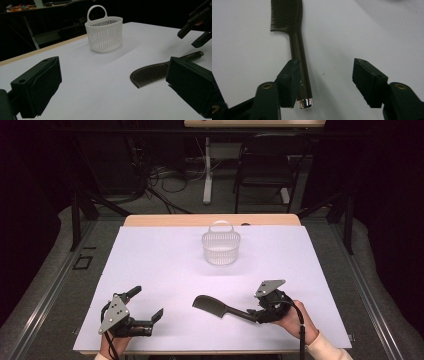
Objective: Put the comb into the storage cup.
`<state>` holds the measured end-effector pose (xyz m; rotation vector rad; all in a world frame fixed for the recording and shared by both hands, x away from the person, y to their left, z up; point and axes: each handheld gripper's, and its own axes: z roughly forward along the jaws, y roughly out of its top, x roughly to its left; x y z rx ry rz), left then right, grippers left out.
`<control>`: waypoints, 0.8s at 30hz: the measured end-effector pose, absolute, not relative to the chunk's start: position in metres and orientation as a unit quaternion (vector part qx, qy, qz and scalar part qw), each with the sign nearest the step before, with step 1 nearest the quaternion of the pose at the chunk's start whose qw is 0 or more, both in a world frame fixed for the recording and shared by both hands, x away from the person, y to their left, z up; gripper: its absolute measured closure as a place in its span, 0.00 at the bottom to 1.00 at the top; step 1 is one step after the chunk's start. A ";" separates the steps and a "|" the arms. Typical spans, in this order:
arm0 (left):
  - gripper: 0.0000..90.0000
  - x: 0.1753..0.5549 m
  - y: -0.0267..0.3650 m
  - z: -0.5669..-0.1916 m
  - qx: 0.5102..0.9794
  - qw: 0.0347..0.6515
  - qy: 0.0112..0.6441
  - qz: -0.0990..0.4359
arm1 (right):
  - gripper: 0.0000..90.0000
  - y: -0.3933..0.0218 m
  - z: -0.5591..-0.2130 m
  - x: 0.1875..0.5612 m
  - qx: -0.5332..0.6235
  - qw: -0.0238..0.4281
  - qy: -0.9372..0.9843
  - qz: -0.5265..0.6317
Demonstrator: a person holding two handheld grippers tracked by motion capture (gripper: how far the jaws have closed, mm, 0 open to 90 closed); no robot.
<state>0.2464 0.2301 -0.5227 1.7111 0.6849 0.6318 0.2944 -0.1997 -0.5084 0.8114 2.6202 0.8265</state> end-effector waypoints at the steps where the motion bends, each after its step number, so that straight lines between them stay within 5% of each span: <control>1: 0.00 0.246 0.230 -0.523 0.726 0.562 0.290 0.268 | 0.40 -0.199 -0.509 0.294 0.277 0.136 0.908 0.283; 11: 0.00 0.247 0.229 -0.523 0.728 0.561 0.292 0.267 | 0.19 -0.195 -0.509 0.296 0.274 0.140 0.917 0.256; 24: 0.00 0.247 0.229 -0.523 0.727 0.559 0.294 0.270 | 0.03 -0.187 -0.506 0.300 0.277 0.117 0.917 0.261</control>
